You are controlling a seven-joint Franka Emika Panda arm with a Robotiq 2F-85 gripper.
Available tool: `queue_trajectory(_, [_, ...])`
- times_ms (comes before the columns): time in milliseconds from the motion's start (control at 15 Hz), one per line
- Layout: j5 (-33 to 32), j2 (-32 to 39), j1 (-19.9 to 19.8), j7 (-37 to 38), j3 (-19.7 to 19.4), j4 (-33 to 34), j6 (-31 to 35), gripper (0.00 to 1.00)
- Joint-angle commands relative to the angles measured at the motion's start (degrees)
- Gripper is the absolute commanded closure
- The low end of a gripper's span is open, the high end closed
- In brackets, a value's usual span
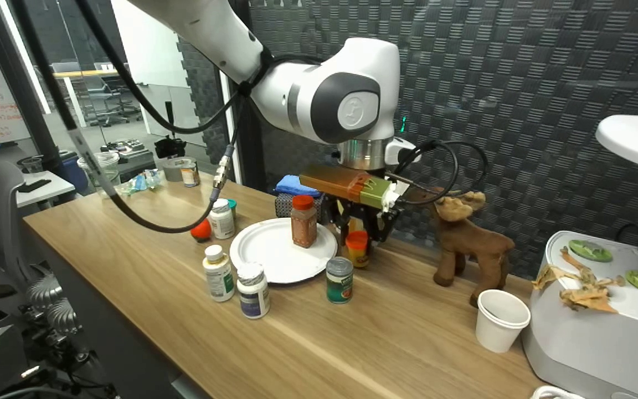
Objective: Put all the objects around the white plate into the white plate
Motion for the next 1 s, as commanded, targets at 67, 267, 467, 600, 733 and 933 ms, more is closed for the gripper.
queue_trajectory(67, [0.4,-7.1,0.1,-1.1,1.0,-6.3,1.4,0.72])
queue_trajectory(267, [2.1,-9.8,-0.9,-5.6,2.9,-9.3,1.0,0.72])
queue_trajectory(467, [2.6,-11.6,-1.0,-10.5,4.1,-12.1,0.7,0.72])
queue_trajectory(600, [2.5,-12.2,-0.8,-13.6,4.7,-13.4,0.5,0.72])
queue_trajectory(733, [2.1,-12.6,-0.6,-16.5,5.4,-14.4,0.2,0.72])
queue_trajectory(933, [2.2,-12.6,-0.3,-19.8,6.4,-15.0,0.5,0.72])
